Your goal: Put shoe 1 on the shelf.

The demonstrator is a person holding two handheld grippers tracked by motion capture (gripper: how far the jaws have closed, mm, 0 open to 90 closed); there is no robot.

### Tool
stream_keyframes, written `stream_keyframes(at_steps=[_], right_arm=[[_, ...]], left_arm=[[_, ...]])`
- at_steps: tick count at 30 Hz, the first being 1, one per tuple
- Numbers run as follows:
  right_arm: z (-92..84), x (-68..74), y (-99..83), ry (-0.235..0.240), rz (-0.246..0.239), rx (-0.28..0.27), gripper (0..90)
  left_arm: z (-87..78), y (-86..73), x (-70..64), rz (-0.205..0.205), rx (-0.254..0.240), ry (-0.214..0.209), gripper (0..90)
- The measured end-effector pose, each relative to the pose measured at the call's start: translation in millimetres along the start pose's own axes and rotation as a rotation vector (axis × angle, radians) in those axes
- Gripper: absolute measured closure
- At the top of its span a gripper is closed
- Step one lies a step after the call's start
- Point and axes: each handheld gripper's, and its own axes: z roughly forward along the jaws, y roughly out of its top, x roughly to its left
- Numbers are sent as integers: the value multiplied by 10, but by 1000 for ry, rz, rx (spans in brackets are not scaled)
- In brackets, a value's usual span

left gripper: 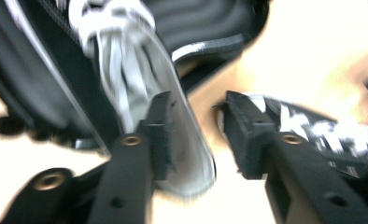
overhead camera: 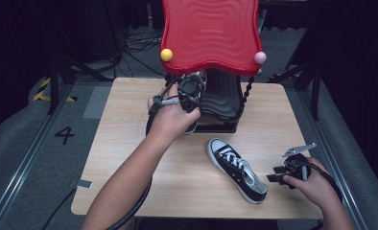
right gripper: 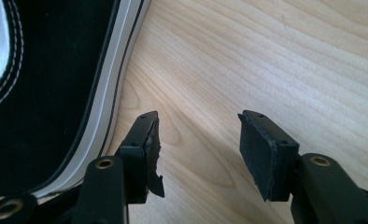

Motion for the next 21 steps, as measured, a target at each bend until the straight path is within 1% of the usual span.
stream_keyframes(at_steps=[1, 2, 3, 4, 5, 6, 7, 8, 9, 10, 11, 12, 13, 14, 15, 16, 17, 18, 20, 21], right_arm=[[10, -2, 17, 1, 1, -1, 485], [23, -16, 46, 4, -10, 2, 484], [27, -17, 54, 7, -6, 2, 484], [32, -20, 67, 6, -5, 3, 484], [36, -27, 79, 5, -10, 2, 485], [38, -27, 91, 6, -5, 2, 485], [41, -35, 103, 5, -14, 0, 485], [41, -35, 103, 5, -14, 0, 485], [45, -39, 114, 7, -18, -2, 485], [51, -40, 133, 8, -22, -3, 484], [50, -34, 140, 9, -17, 0, 485], [50, -34, 140, 9, -17, 0, 485], [54, -32, 147, 6, -20, -3, 484], [59, -33, 151, 9, -27, -6, 484], [62, -30, 152, 8, -27, -5, 485], [62, -27, 150, 7, -23, -1, 484], [62, -28, 147, 8, -19, 0, 484], [61, -32, 143, 9, -17, -1, 485], [59, -38, 132, 9, -14, 1, 484], [60, -42, 126, 9, -13, 1, 484]], left_arm=[[-41, -40, 4, 13, 7, -15, 681], [-91, -110, 6, 43, 42, -37, 740], [-102, -154, -2, 57, 65, -52, 761], [-110, -196, -7, 65, 94, -69, 794], [-110, -196, -7, 65, 94, -69, 835], [-102, -278, -17, 83, 153, -110, 860], [-86, -315, -19, 94, 179, -120, 878], [-86, -315, -19, 94, 179, -120, 893], [-57, -360, -14, 104, 192, -132, 893], [6, -415, 15, 104, 213, -137, 897], [53, -441, 30, 105, 212, -131, 897], [53, -441, 30, 105, 212, -131, 898], [114, -469, 54, 125, 214, -133, 898], [192, -498, 86, 122, 211, -140, 898], [240, -513, 103, 123, 206, -138, 898], [283, -523, 118, 120, 215, -137, 899], [325, -531, 130, 107, 219, -136, 899], [362, -535, 148, 102, 219, -134, 899], [416, -534, 177, 94, 210, -136, 899], [431, -530, 188, 94, 197, -132, 900]])
